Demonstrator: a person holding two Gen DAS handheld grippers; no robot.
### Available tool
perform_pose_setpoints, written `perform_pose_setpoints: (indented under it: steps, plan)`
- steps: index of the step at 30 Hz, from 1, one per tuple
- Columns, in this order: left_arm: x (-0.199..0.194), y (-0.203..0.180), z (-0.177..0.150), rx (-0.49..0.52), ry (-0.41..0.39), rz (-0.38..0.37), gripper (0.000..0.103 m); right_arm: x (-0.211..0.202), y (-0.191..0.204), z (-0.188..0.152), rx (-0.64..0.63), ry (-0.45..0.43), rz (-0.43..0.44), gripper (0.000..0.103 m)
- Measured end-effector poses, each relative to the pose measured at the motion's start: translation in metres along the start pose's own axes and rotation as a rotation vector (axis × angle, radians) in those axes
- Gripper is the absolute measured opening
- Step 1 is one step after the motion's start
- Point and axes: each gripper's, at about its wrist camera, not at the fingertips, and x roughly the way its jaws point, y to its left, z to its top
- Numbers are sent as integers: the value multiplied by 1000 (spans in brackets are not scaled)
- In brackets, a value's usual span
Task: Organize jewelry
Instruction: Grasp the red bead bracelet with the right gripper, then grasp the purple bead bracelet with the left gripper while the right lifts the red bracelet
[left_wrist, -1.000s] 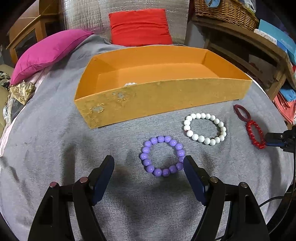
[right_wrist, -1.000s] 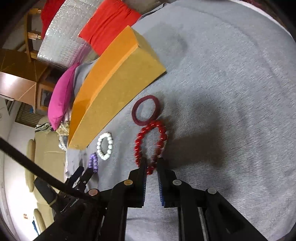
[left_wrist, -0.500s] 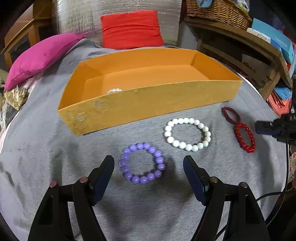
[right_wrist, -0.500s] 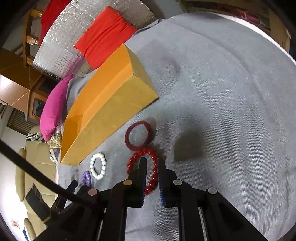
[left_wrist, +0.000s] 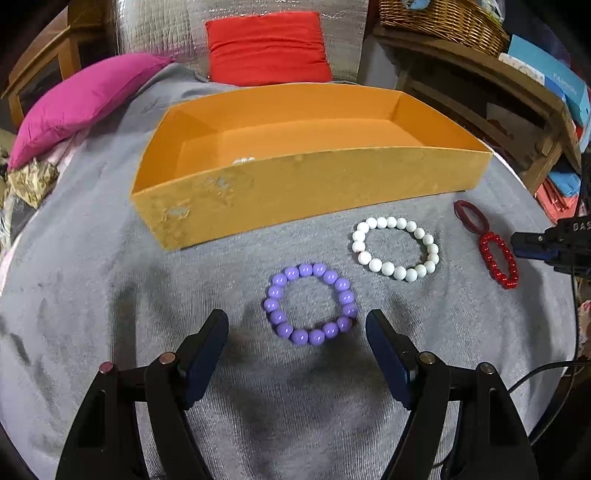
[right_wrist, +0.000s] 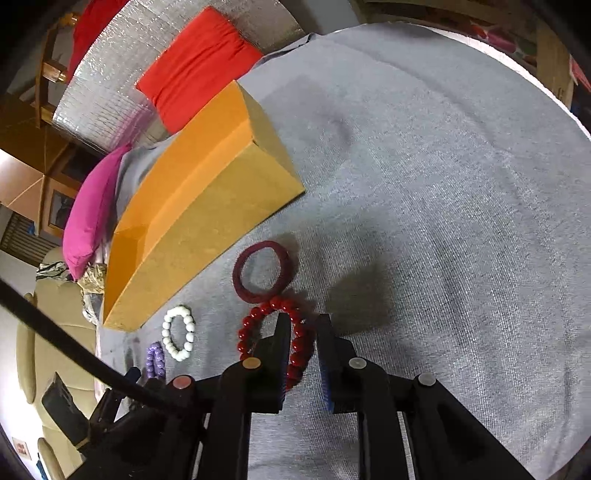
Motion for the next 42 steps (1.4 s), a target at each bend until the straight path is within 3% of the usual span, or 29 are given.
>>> perform_pose_setpoints:
  steps: [8,13,16,21,30,33,37,42]
  plan:
    - [-3,15,-1,-32,-7,-46,77,6,4,-2,-22,22,-7,17]
    - [-3,22,-2,-52,-7,-59,53,8,5,-2,-19,28,-1,17]
    - [0,28,0,-77,0,-61,51,10,7,-3,-25,33,4,17]
    - [6,24,1,-54,8,-11,51,11,12,-7,-55,37,3,17]
    - [13,13,2,-32,17,47,50,18,45,-24,-242,1,-74,17]
    - [12,9,1,-14,11,70,40,20,56,-30,-304,-18,-110,17]
    - [11,6,-1,-8,6,93,33,23,65,-34,-344,-34,-137,17]
    - [10,8,-1,-19,6,92,32,29,71,-35,-367,-52,-179,18]
